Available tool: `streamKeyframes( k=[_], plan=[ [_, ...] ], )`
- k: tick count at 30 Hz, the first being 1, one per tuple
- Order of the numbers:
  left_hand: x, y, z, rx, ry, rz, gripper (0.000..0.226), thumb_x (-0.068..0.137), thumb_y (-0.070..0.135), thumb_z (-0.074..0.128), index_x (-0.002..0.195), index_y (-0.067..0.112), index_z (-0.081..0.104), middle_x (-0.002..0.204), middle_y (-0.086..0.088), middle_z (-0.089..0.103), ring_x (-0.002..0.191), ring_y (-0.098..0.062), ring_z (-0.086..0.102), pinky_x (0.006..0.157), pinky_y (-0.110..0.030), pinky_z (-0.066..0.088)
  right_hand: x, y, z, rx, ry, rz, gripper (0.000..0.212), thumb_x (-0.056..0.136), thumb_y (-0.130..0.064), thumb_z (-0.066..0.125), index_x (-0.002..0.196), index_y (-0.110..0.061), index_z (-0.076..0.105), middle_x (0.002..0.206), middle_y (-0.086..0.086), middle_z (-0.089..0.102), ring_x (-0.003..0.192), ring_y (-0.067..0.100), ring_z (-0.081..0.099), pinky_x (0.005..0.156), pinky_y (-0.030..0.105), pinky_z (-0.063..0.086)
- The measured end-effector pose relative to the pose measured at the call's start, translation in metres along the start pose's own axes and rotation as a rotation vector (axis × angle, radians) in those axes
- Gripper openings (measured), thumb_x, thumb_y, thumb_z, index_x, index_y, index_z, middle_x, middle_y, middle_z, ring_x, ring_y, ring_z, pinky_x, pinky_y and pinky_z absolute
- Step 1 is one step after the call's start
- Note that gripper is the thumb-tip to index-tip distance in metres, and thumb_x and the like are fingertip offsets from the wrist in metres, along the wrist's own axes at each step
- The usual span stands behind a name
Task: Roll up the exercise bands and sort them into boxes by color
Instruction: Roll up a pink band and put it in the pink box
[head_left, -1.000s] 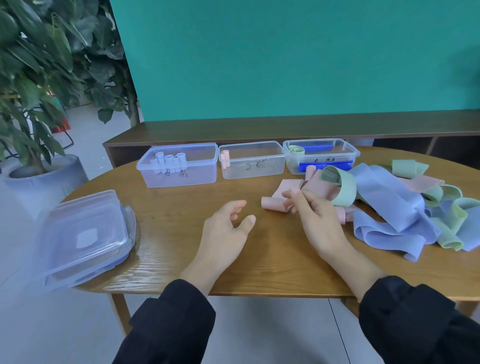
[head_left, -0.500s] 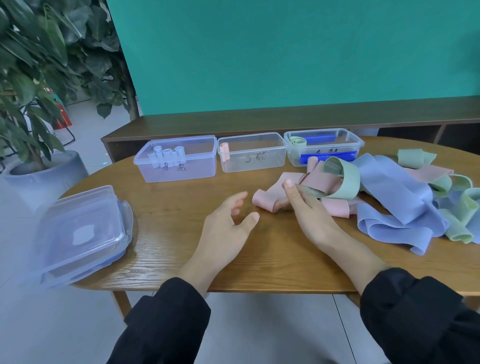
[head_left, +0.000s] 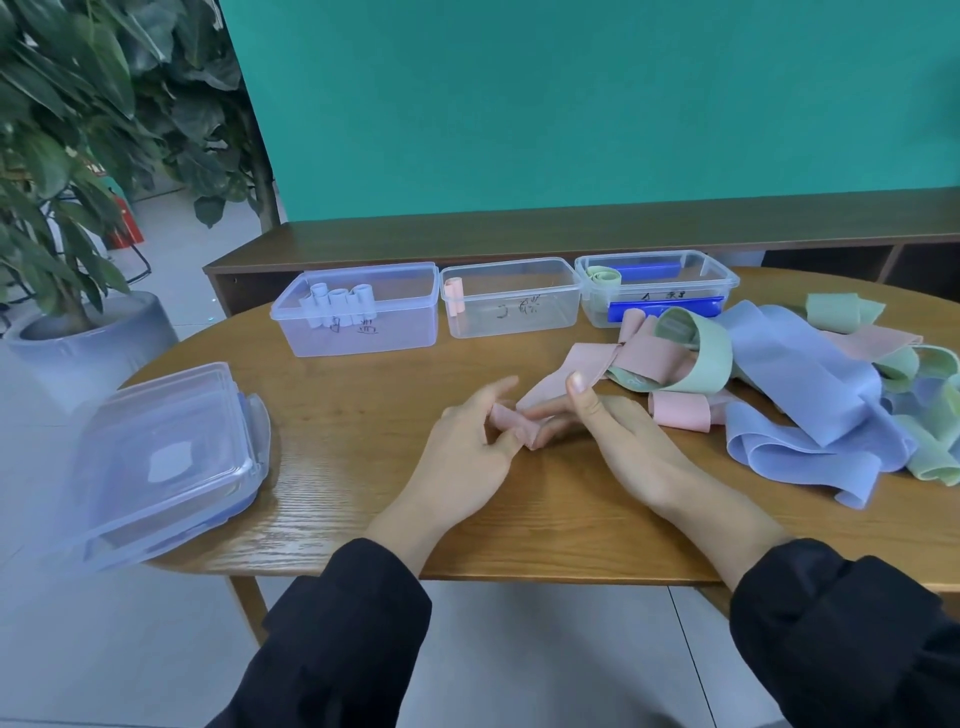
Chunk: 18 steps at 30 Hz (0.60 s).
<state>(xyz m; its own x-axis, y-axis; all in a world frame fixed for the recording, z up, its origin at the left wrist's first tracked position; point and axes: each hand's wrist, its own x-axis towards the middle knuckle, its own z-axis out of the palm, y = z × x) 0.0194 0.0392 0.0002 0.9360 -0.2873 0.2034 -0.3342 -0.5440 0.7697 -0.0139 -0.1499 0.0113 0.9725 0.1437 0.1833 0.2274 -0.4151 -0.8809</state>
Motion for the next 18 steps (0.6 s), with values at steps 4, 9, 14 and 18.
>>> streamKeyframes(
  k=[4,9,14,18],
  plan=[
    [-0.005,-0.001,-0.005,0.036,0.096,0.009,0.031,0.095,0.023,0.07,0.124,0.033,0.069,0.106,0.021,0.069,0.101,0.004,0.061,0.081,-0.002,0.041,0.001,0.006,-0.001,0.065,0.105,0.013,0.072,0.098,-0.066,0.017,0.107,-0.026,0.076,0.09,-0.004,0.077,0.091,0.008,0.071,0.097,0.029,0.048],
    [-0.021,-0.003,-0.013,0.051,0.078,0.08,0.017,0.091,0.019,0.075,0.093,0.035,0.081,0.097,0.025,0.073,0.1,0.006,0.063,0.088,-0.014,0.047,0.009,0.01,-0.003,-0.084,0.253,0.086,0.074,0.096,-0.069,0.019,0.117,-0.023,0.072,0.117,-0.007,0.071,0.113,0.004,0.061,0.106,0.03,0.041],
    [-0.039,-0.004,-0.021,0.12,0.021,0.243,0.022,0.088,0.011,0.077,0.088,0.033,0.082,0.098,0.03,0.073,0.105,0.006,0.062,0.091,-0.01,0.044,0.015,0.011,-0.001,-0.269,0.207,0.059,0.078,0.099,-0.064,0.02,0.116,-0.003,0.066,0.12,0.011,0.065,0.116,0.024,0.055,0.089,0.029,0.036],
    [-0.054,-0.008,-0.03,0.126,0.021,0.291,0.023,0.088,0.01,0.077,0.087,0.031,0.083,0.099,0.031,0.072,0.105,0.005,0.063,0.089,-0.006,0.041,0.021,0.01,-0.001,-0.301,0.167,0.05,0.078,0.102,-0.062,0.021,0.118,0.0,0.063,0.123,0.014,0.063,0.114,0.024,0.054,0.086,0.025,0.033]
  ],
)
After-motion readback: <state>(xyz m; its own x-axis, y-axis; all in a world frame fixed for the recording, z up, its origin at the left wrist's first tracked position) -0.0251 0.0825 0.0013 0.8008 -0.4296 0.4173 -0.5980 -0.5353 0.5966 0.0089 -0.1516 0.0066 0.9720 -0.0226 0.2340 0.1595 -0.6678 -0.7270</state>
